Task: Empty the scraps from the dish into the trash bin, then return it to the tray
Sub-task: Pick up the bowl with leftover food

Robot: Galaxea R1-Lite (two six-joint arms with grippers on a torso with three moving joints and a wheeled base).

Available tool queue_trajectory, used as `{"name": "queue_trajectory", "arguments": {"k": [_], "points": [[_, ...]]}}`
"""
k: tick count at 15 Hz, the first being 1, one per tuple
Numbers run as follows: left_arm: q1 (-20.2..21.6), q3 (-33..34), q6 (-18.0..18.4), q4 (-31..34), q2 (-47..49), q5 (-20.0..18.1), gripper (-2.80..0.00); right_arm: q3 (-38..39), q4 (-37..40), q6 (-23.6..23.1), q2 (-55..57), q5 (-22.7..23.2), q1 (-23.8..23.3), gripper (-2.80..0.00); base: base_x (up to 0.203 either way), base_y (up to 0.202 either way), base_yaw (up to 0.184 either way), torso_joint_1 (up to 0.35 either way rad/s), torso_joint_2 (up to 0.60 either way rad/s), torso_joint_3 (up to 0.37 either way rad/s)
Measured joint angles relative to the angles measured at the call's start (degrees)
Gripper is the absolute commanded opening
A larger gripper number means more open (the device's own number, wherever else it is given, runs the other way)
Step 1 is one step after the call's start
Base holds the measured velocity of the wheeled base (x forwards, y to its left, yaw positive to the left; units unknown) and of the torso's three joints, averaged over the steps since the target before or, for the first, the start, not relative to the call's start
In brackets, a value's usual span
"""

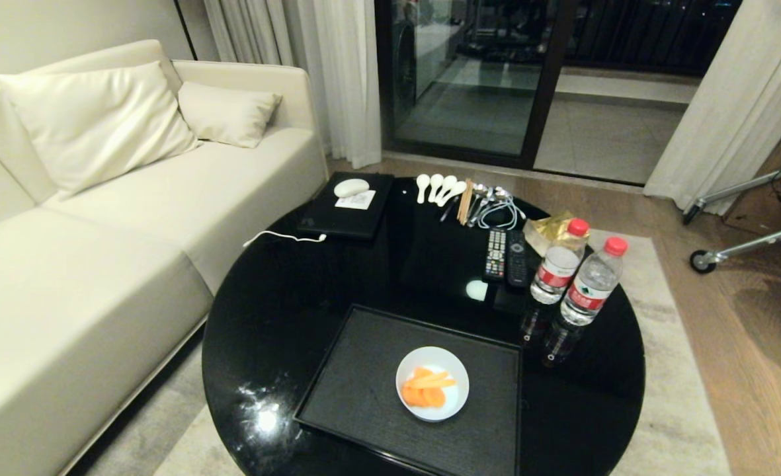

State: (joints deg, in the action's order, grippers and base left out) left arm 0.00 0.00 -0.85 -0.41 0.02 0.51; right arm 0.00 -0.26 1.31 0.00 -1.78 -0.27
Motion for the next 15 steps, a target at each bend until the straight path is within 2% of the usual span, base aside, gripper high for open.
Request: {"name": "queue_trajectory", "arguments": {"k": [4,8,15], "points": [[0.00,0.00,0.00,0.00,0.00,0.00,-2.80,-2.16,0.38,-6.09,0.00,3.55,0.00,-2.80,0.000,0.000,0.000,0.000,0.00,0.000],[0.00,0.00,0.00,0.00,0.00,-0.01,-2.80,-10.16,2.11,-14.37,3.33,11.41,0.00,-2.80,0.000,0.000,0.000,0.000,0.00,0.000],[0.00,0.00,0.00,0.00,0.00,0.01,-2.80,-28.72,1.99,-26.71,26.00,19.71,0.16,-2.80,0.000,0.000,0.000,0.000,0.00,0.000]]}}
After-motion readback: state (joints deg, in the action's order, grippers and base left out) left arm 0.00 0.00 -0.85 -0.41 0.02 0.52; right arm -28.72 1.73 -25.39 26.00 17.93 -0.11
